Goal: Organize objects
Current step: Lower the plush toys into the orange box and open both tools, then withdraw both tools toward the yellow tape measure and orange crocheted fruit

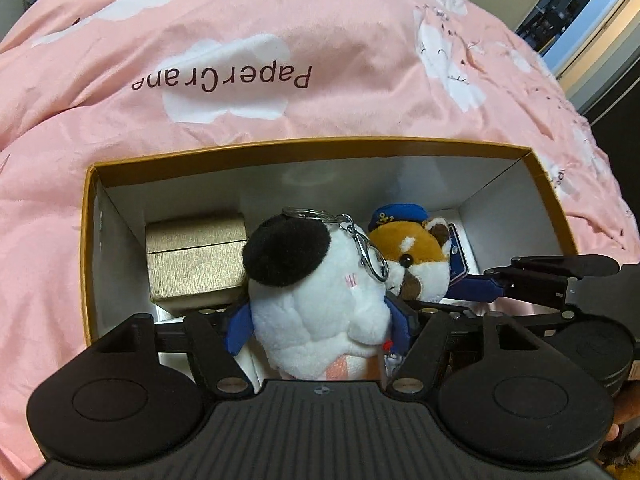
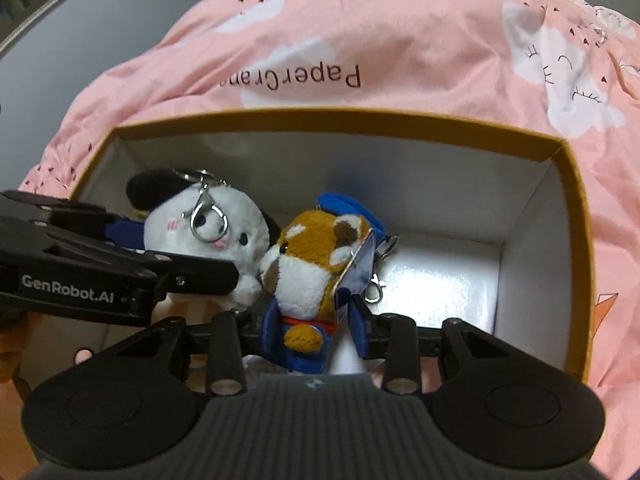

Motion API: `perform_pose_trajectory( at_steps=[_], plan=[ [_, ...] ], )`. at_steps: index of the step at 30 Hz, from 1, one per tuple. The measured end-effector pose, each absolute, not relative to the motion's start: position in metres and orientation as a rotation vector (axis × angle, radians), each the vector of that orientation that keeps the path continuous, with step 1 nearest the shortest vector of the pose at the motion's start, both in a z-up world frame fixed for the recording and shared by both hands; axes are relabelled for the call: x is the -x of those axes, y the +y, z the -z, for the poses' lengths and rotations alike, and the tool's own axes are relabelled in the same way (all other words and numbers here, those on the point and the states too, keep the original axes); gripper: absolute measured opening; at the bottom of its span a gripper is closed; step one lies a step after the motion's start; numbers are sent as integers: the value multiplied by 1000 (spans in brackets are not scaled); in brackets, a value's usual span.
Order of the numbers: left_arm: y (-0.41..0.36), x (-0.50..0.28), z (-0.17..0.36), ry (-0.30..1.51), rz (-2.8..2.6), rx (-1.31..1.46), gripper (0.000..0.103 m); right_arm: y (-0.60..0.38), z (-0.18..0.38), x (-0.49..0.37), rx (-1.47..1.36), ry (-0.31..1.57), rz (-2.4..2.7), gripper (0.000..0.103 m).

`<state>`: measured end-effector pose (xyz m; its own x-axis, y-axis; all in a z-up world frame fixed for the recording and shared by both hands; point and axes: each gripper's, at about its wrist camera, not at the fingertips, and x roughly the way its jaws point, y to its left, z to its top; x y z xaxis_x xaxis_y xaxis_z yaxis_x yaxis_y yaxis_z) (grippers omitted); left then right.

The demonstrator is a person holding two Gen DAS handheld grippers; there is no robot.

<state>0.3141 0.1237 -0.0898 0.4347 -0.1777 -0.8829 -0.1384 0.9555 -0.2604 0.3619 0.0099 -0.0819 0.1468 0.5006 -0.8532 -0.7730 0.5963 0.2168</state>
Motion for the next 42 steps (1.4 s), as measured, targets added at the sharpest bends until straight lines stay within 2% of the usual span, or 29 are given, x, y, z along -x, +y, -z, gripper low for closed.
perform_pose_trajectory(
  at_steps=[5, 9, 12, 14, 15, 16, 18, 19, 29, 33, 36, 38, 40, 42],
  plan=[
    [124, -307, 84, 1081, 29, 319, 85, 9, 82, -359, 315, 1067, -933, 43],
    [129, -298, 70, 1021, 38, 341, 85, 5, 74, -356, 311, 1041, -915, 43],
    [131, -291, 65, 1003, 45, 370, 70, 2, 67, -354, 293, 1029, -916, 43],
    [130, -290, 68, 1011, 47, 377, 66, 2, 65, -352, 293, 1021, -921, 43],
    [129, -289, 71, 1012, 43, 379, 58, 1, 64, -352, 290, 1021, -926, 38],
    [128, -288, 74, 1014, 33, 381, 54, 1, 65, -351, 286, 1025, -934, 28],
    [127, -288, 81, 1015, 1, 374, 50, 3, 68, -352, 284, 1032, -929, 24],
    [128, -287, 84, 1013, -4, 381, 49, 3, 70, -352, 289, 1033, -924, 21],
    [126, -284, 85, 996, -32, 381, 50, 9, 71, -353, 311, 1061, -886, 20],
    [118, -258, 60, 906, -23, 344, 50, -9, 46, -332, 297, 986, -895, 24],
    [102, -225, 34, 808, -1, 295, 50, -30, 22, -310, 287, 914, -904, 38],
    [89, -199, 17, 735, 37, 270, 50, -50, 4, -288, 283, 844, -907, 40],
    [75, -170, 4, 669, 46, 250, 50, -72, -9, -268, 266, 790, -899, 50],
    [59, -146, -3, 632, 53, 242, 50, -99, -17, -247, 242, 751, -876, 50]
  ],
)
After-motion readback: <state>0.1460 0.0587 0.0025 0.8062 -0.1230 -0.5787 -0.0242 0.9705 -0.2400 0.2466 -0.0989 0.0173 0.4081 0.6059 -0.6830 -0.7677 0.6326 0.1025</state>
